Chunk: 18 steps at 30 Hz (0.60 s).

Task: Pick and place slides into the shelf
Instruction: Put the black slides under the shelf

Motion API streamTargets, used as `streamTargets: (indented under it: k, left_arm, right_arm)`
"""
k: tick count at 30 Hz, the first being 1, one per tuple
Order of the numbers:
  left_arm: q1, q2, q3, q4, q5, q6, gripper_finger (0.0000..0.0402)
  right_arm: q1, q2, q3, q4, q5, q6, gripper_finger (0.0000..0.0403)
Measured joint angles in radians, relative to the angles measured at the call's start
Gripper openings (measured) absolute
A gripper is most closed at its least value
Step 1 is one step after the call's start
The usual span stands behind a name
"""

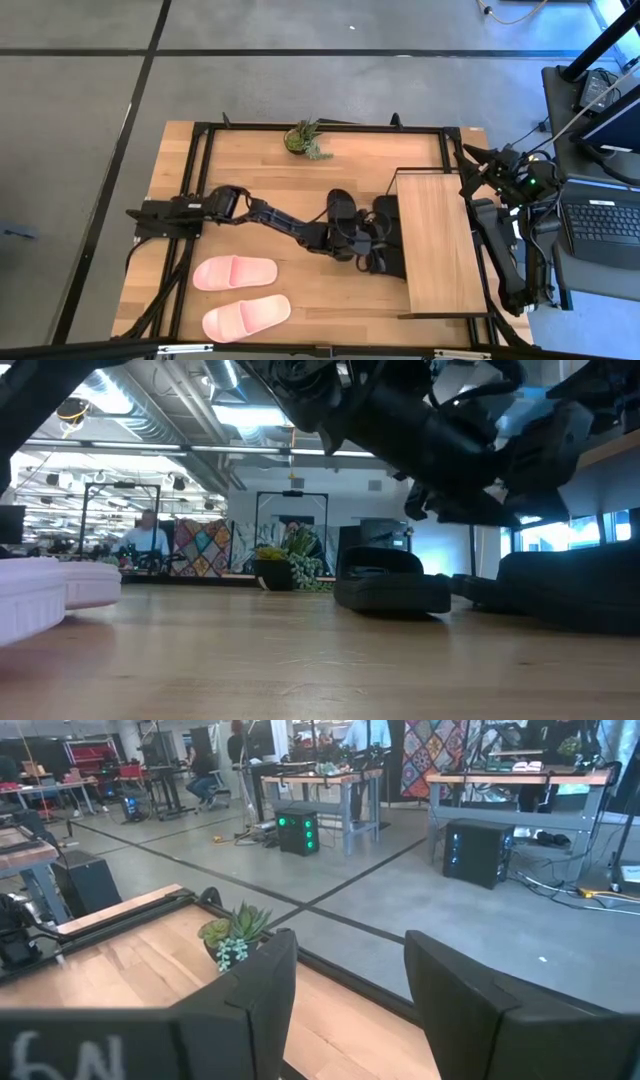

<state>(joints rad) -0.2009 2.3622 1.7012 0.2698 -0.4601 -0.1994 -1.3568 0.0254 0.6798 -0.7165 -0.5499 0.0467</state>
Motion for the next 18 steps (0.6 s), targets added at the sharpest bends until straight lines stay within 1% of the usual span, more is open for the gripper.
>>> streamTargets:
  k: [6,11,15,18]
  left_arm:
    - [-0.01,0.016,-0.001,-0.008,-0.014,0.001,0.0227]
    - [0.009,0.025,-0.001,-0.005,-0.017,-0.001,0.0227]
    - [0.014,0.029,-0.002,-0.005,0.037,-0.003,0.0227]
    - [0.004,0.029,-0.002,-0.008,0.055,0.001,0.0227]
  right_arm:
    - [0.0,0.0,0.0,0.0,0.0,0.0,0.0188]
    - [0.0,0.0,0.0,0.0,0.0,0.0,0.0188]
    - [0.0,0.0,0.0,0.0,0.0,0.0,0.0188]
    - [0.0,0.0,0.0,0.0,0.0,0.0,0.0188]
